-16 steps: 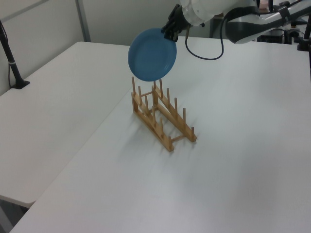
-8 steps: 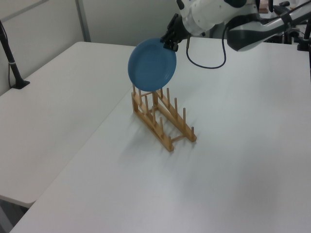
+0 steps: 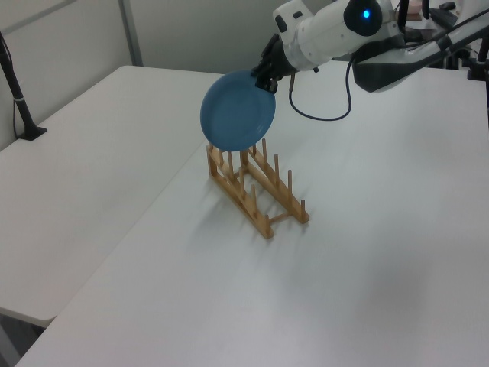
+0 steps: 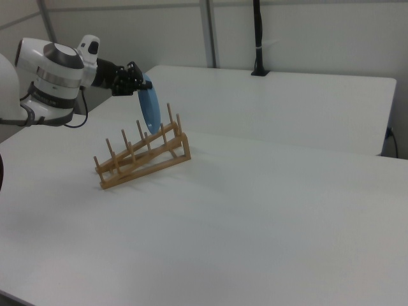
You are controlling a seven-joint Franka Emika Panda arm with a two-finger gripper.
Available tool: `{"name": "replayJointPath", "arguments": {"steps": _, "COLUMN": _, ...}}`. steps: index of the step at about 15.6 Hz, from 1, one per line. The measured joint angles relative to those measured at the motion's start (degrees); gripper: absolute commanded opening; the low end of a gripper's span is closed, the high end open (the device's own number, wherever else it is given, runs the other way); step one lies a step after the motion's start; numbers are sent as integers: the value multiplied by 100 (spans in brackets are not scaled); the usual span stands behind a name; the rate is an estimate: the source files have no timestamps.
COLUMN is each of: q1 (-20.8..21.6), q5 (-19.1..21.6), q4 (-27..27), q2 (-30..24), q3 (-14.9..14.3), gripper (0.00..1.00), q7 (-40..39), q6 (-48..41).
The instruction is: Place plate in plate rack
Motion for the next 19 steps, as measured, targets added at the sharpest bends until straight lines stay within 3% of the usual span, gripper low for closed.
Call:
{"name": "replayJointPath", "arguments": {"steps": 1, "q1": 12, "q5": 0, "q4": -12, "q2": 16, "q3": 0, "gripper": 3, "q7": 2, "q6": 0}}
{"name": "replayJointPath", "arguments": {"steps": 2, "q1": 25, "q5": 0, "q4": -25, "q2": 32, "q3": 0, "gripper": 23, "q7": 7, "q6": 0}}
{"name": "replayJointPath", "arguments": {"steps": 3, "q1": 33, "q5": 0, "q4": -40, "q2": 50, "q3": 0, "gripper": 53, "q7": 16, "q6": 0}}
{"name": "replayJointPath", "arguments": {"steps": 4, "q1": 35, "q5": 0, "q4": -54, "q2": 65, "q3": 0, "gripper": 73, "q7": 29, "q6": 0}}
{"name": "replayJointPath", "arguments": {"steps": 6, "q1": 34, "q5": 0, "q4": -57, "q2": 90, "q3": 0, "gripper": 87, "q7": 93, "q6": 0}}
{"name": "replayJointPath", "arguments": {"steps": 7, "q1": 34, "q5": -1, "q4": -57, "q2": 91, "q3": 0, "gripper": 100, "q7": 153, "q6": 0}}
{"name": "replayJointPath", "arguments": {"steps": 15, "q1": 33, "q5": 43, "q4": 69, "q2": 10, "q3": 0, "gripper": 100, "q7": 840, "q6": 0}}
{"name": "replayJointPath", "arguments": {"steps": 17, "q1": 32, "q5": 572, "q4": 160, "q2": -102, "q3": 38, "gripper": 100, "q7": 960, "q6": -302}}
{"name": "replayJointPath", "arguments": {"steps": 19, "q1": 27, "q5": 1403, "q4": 348, "q2": -229, "q3": 227, "gripper": 100, "q7": 970, "q6": -997}}
